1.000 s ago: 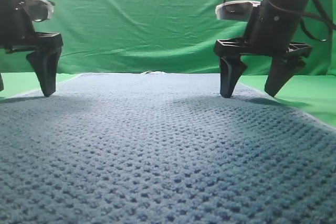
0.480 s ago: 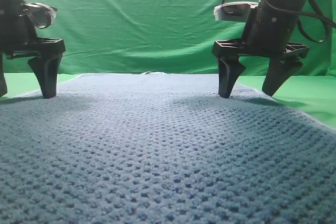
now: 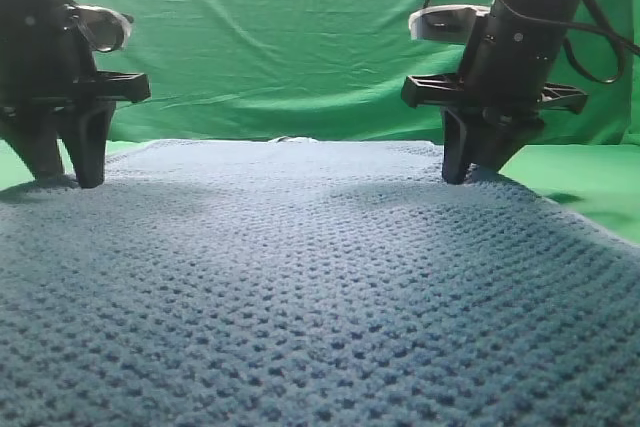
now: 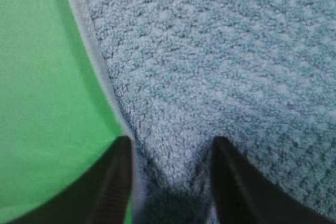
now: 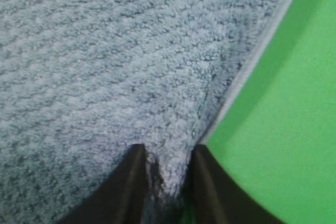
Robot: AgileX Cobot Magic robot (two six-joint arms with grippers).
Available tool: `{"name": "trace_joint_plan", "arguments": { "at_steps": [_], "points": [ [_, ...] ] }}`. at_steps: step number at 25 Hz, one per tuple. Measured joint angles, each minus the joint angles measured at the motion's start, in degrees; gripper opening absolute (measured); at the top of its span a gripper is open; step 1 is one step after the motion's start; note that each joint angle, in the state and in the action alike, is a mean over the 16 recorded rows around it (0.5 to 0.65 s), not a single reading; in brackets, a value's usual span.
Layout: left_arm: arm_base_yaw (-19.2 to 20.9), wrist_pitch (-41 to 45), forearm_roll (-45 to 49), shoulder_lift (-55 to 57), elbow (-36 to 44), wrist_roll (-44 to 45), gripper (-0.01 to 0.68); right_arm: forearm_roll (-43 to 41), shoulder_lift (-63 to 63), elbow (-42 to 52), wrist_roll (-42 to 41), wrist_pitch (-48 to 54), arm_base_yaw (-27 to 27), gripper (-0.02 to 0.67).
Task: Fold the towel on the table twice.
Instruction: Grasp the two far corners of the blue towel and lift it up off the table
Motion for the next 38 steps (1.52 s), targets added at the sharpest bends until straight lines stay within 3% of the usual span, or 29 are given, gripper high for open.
{"name": "trace_joint_plan", "arguments": {
  "at_steps": [6,10,20,38],
  "points": [
    [-0.3,1.7,-1.2,0.7,-1.1,-0.3,0.073,1.1,0.3,-1.0,0.2,1.4,0.0,0.051],
    [-0.3,3.4,-1.4,0.9,-2.6,-0.6,0.012,1.4,0.2,-2.4,0.3,3.4,0.0,0.007],
    [-0.5,10.9,1.1,-1.5,-13.4,-1.6,0.000,0.8,-1.5,-12.8,0.4,12.1,0.0,0.000],
    [-0.7,17.5,7.2,-6.8,-46.2,-5.0,0.000,-7.8,-4.0,-50.8,4.1,20.8,0.0,0.000]
  ]
}}
